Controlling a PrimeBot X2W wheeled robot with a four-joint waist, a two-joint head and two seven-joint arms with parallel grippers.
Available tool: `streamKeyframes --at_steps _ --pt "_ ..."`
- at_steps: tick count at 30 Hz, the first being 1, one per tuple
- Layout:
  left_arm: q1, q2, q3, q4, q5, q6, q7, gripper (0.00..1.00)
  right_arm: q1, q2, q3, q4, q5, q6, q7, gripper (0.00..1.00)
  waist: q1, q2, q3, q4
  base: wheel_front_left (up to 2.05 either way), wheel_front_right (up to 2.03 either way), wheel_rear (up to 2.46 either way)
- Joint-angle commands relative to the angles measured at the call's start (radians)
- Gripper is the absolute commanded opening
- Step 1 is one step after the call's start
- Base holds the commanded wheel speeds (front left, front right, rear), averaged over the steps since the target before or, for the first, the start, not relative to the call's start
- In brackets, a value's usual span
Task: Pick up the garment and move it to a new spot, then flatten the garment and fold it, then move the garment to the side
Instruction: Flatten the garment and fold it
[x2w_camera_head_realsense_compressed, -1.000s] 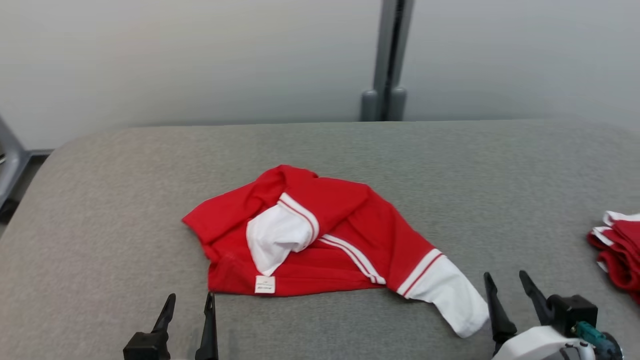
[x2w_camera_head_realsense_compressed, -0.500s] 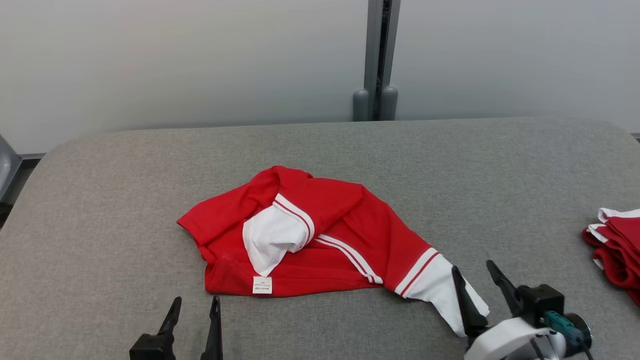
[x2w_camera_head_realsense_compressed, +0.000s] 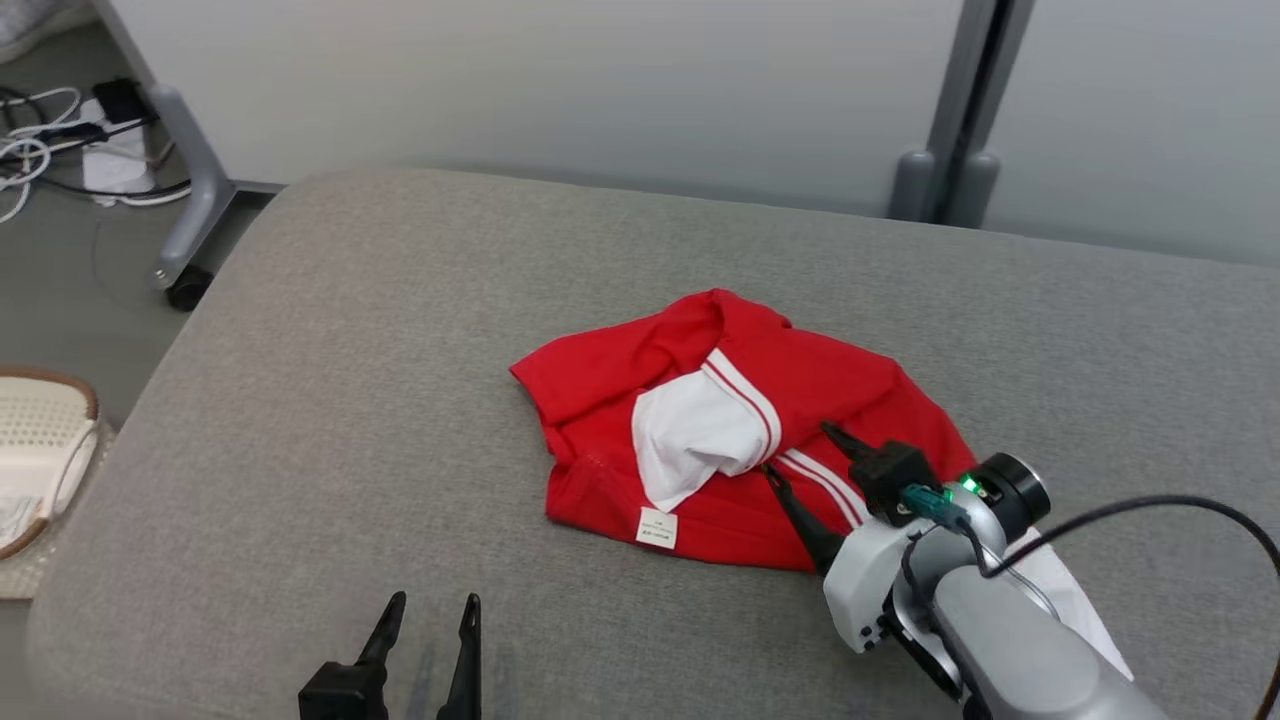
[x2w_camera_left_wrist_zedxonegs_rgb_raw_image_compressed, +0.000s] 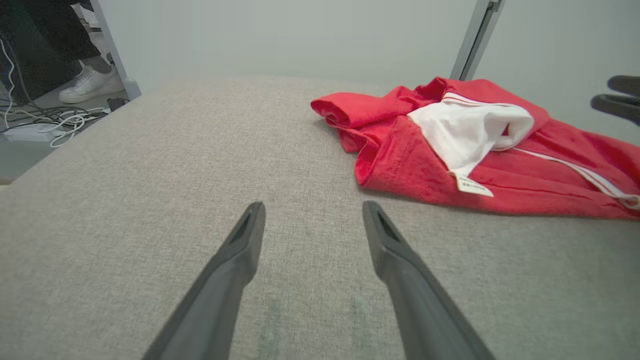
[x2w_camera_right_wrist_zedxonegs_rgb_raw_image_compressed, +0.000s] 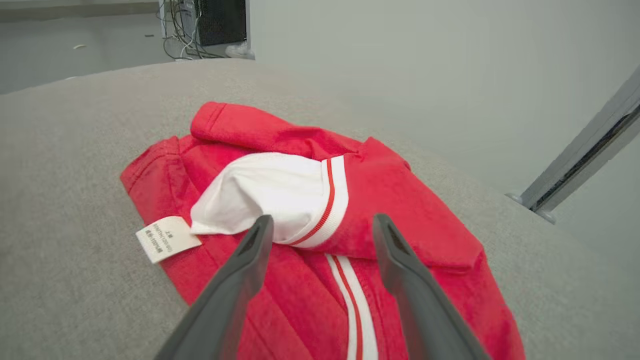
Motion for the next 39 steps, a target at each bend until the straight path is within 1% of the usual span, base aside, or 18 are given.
streamKeyframes --at_steps 1,7,14,15,16,17,21,25,28,29,32,34,35,36,37,39 --pt "-0.018 0.004 -0.003 0.0 -0.007 -0.001 -0.002 1.0 -0.024 -0.009 0.013 0.025 0.005 0.0 0.015 1.0 0.0 0.0 0.034 0.065 0.0 0.0 0.0" --pt "-0.021 0.003 -0.017 0.002 -0.024 0.007 -0.002 1.0 -0.148 -0.017 0.132 0.159 0.052 0.0 0.071 1.0 0.0 0.0 0.063 0.134 0.0 0.0 0.0" --pt "-0.038 0.003 -0.04 0.0 -0.048 0.017 -0.002 1.0 -0.245 -0.025 0.228 0.28 0.1 0.0 0.157 1.0 0.0 0.0 0.084 0.167 0.0 0.0 0.0" --pt "-0.042 0.003 -0.043 -0.002 -0.052 0.019 -0.002 1.0 -0.254 -0.024 0.236 0.29 0.105 0.0 0.158 0.49 0.0 0.0 0.089 0.17 0.0 0.0 0.0" --pt "-0.045 0.003 -0.045 -0.004 -0.054 0.019 -0.002 1.0 -0.265 -0.024 0.244 0.298 0.108 0.0 0.155 0.13 0.0 0.0 0.093 0.171 0.0 0.0 0.0" --pt "-0.045 0.003 -0.047 -0.005 -0.056 0.022 -0.002 1.0 -0.277 -0.027 0.255 0.309 0.105 0.0 0.154 0.0 0.0 0.0 0.095 0.172 0.0 0.0 0.0" --pt "-0.049 0.003 -0.046 -0.009 -0.065 0.031 -0.002 1.0 -0.324 -0.044 0.259 0.335 0.114 0.0 0.123 0.0 0.0 0.0 0.105 0.172 0.0 0.0 0.0" --pt "-0.045 0.003 -0.042 -0.012 -0.069 0.035 -0.002 1.0 -0.388 -0.088 0.213 0.355 0.136 0.0 0.064 0.0 0.0 0.0 0.111 0.167 0.0 0.0 0.0" --pt "-0.051 0.003 -0.045 -0.016 -0.075 0.033 -0.002 1.0 -0.464 -0.158 0.154 0.384 0.136 0.0 0.034 0.0 0.0 0.0 0.12 0.17 0.0 0.0 0.0" --pt "-0.06 0.003 -0.053 -0.016 -0.076 0.028 -0.002 1.0 -0.511 -0.21 0.112 0.415 0.125 0.0 0.023 0.0 0.0 0.0 0.128 0.176 0.0 0.0 0.0" --pt "-0.065 0.004 -0.066 -0.015 -0.076 0.02 -0.002 1.0 -0.575 -0.296 0.049 0.457 0.1 0.0 0.011 0.0 0.0 0.0 0.142 0.193 0.0 0.0 0.0" --pt "-0.07 0.004 -0.075 -0.013 -0.07 0.018 -0.002 1.0 -0.611 -0.356 -0.018 0.479 0.089 0.0 0.001 0.0 0.0 0.0 0.152 0.205 0.0 0.0 0.0" --pt "-0.075 0.003 -0.079 -0.013 -0.067 0.018 -0.002 1.0 -0.625 -0.386 -0.048 0.485 0.073 0.0 -0.002 0.34 0.0 0.0 0.158 0.21 0.0 0.0 0.0" --pt "-0.079 0.003 -0.083 -0.013 -0.063 0.015 -0.002 1.0 -0.631 -0.418 -0.09 0.493 0.068 0.0 -0.006 0.96 0.0 0.0 0.162 0.214 0.0 0.0 0.0" --pt "-0.082 0.004 -0.085 -0.01 -0.061 0.013 -0.002 1.0 -0.633 -0.448 -0.133 0.499 0.059 0.0 -0.006 1.0 0.0 0.0 0.164 0.218 0.0 0.0 0.0" --pt "-0.08 0.003 -0.087 -0.008 -0.055 0.01 -0.002 1.0 -0.613 -0.482 -0.224 0.505 0.04 0.0 0.009 1.0 0.0 0.0 0.166 0.22 0.0 0.0 0.0"
